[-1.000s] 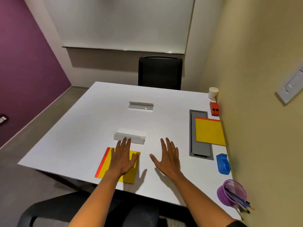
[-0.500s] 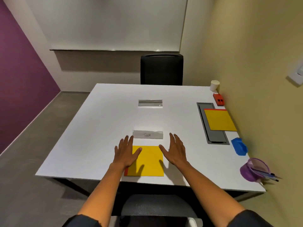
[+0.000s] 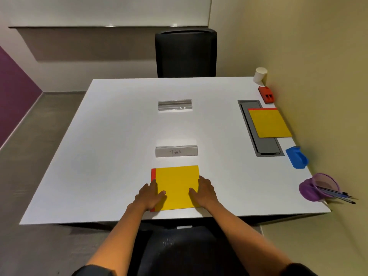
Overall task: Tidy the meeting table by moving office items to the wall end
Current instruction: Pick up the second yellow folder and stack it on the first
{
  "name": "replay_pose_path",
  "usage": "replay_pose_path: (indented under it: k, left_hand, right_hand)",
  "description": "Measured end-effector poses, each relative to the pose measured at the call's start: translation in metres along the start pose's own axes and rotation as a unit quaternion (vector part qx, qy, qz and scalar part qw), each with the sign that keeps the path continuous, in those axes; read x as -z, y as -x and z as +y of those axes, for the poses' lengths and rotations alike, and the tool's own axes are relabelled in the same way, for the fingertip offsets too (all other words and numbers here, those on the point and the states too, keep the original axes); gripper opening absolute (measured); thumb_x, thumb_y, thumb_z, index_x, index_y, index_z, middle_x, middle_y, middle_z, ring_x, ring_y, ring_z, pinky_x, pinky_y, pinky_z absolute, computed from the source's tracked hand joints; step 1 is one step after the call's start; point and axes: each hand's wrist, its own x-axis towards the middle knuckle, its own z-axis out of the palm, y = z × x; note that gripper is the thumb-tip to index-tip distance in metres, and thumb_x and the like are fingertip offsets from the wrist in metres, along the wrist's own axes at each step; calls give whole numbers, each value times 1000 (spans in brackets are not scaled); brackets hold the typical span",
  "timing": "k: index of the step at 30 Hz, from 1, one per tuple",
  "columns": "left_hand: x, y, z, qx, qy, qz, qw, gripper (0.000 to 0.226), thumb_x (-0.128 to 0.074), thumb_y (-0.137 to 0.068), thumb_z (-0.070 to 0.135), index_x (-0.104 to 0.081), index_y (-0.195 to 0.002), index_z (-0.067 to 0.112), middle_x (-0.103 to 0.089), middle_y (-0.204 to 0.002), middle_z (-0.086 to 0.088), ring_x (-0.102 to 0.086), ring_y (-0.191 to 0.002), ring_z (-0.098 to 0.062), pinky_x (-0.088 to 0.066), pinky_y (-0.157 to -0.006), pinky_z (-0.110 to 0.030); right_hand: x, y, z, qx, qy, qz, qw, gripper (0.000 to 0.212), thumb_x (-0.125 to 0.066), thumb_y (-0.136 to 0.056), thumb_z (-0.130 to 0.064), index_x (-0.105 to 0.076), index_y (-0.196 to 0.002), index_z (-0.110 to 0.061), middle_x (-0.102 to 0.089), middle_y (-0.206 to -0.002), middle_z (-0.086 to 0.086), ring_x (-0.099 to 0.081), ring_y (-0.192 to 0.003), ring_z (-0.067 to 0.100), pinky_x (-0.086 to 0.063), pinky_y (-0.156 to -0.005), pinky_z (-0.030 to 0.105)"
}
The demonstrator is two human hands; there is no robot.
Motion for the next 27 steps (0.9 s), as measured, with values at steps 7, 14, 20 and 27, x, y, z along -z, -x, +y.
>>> replay_pose_path:
  k: [7, 14, 20, 27]
  left_hand:
    - [-20, -20, -11, 43, 101, 38, 993, 48, -55, -93, 34, -40, -133, 11, -60, -121, -13, -57, -108, -31, -45, -88, -35]
    - [-28, -26, -2, 82, 186, 89, 975, 54, -62, -88, 27, -39, -134, 10, -55, -121, -17, -54, -109, -34, -48, -89, -41]
    - [-15, -32, -8, 172, 317, 62, 931, 73, -70, -81, 16, -28, -140, 4, -51, -128, -18, -55, -112, -33, -45, -72, -34]
    - [-8, -33, 6, 167, 437, 62, 882, 16, -72, -80, 2, -56, -79, 2, -63, -84, -19, -59, -70, -28, -54, -77, -41]
  right_hand:
    - [-24, -10, 4, -56, -24, 29, 998, 56, -56, -93, -30, -36, -140, -6, -41, -136, 17, -44, -124, 36, -40, -101, 38]
    - [-27, -14, -3, -87, -13, 51, 995, 48, -54, -93, -27, -40, -132, -3, -44, -128, 17, -50, -114, 36, -38, -99, 37]
    - [-16, -22, 2, -147, -92, 47, 984, 29, -56, -90, -23, -52, -109, -1, -55, -112, 15, -57, -110, 35, -46, -92, 38]
    - [-2, -29, -4, -157, -145, 39, 976, 35, -57, -89, -11, -52, -122, 2, -59, -124, 20, -57, -113, 38, -48, -90, 38]
